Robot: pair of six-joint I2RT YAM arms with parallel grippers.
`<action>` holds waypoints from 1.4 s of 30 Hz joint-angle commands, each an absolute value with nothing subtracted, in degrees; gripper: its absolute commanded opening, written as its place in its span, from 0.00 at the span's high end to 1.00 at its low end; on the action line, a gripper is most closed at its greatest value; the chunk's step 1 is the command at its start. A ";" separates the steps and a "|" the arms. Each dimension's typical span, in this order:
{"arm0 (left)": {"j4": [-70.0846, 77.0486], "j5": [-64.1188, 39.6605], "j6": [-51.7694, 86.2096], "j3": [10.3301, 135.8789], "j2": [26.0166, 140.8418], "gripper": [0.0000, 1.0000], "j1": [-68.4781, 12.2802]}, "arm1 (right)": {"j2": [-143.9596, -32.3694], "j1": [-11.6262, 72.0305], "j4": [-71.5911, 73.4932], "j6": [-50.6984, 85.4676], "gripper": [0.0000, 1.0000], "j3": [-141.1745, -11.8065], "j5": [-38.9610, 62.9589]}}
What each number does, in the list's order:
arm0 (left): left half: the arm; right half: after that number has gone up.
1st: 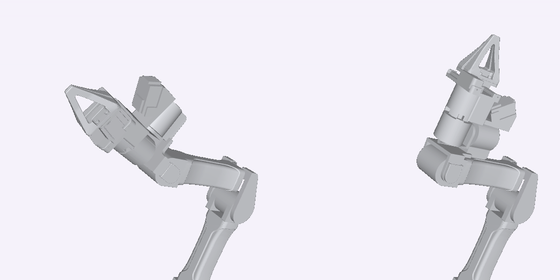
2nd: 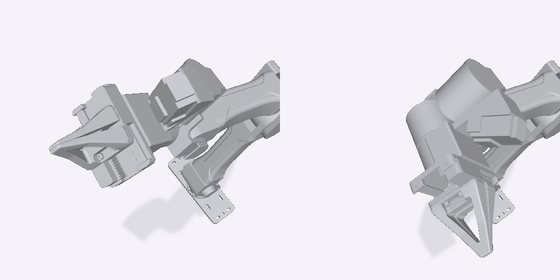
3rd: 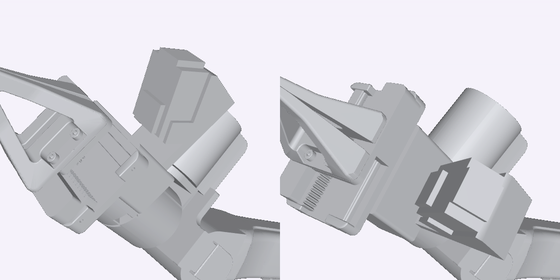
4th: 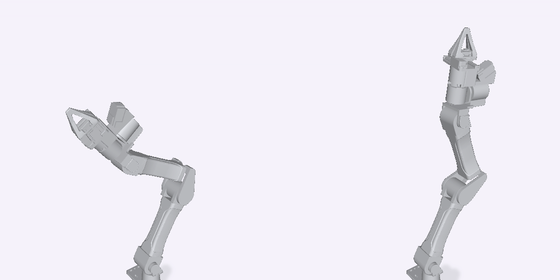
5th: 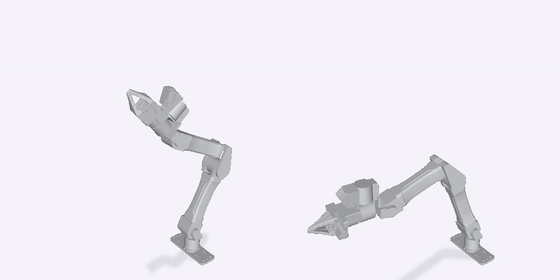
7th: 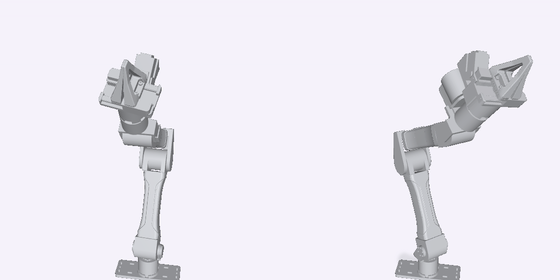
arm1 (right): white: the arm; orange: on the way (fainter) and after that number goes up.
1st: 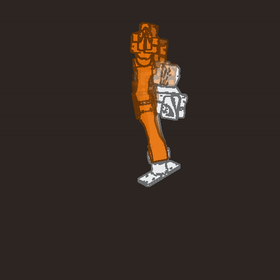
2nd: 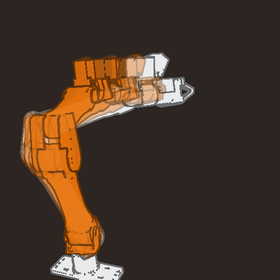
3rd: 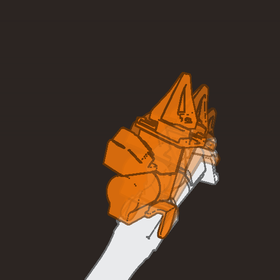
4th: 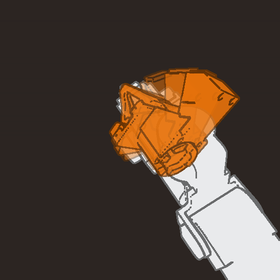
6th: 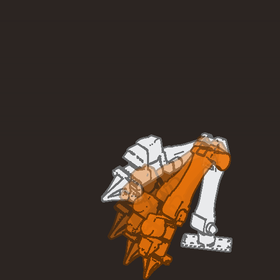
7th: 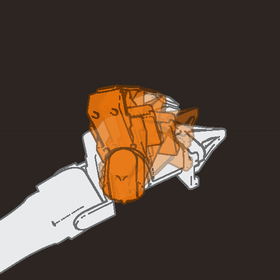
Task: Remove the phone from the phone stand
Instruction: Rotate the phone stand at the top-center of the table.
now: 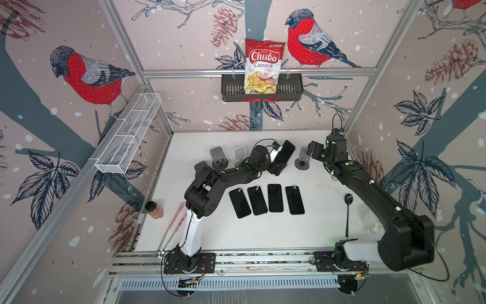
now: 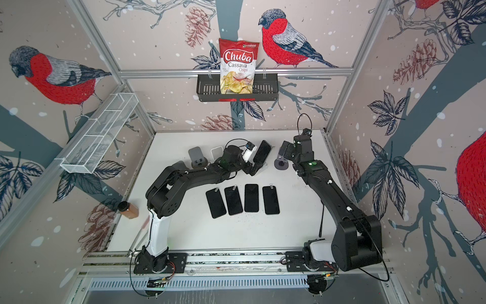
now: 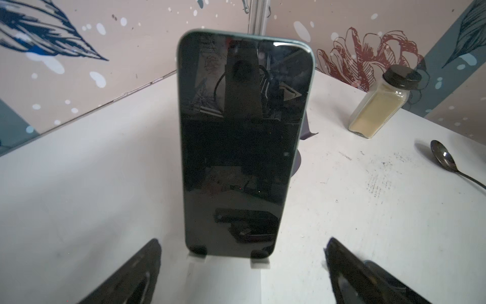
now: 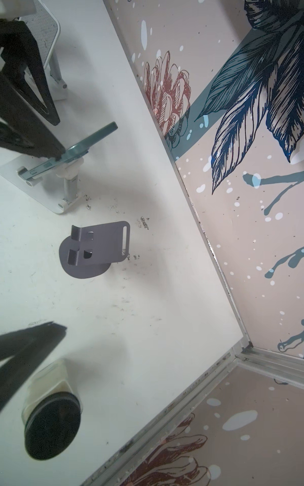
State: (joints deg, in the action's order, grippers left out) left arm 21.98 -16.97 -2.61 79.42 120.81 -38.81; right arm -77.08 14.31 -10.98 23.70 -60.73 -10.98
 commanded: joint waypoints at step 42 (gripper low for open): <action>21.20 -14.73 -5.66 87.94 130.12 0.08 -38.41 | -79.15 15.37 -9.05 21.71 0.01 -61.61 -10.61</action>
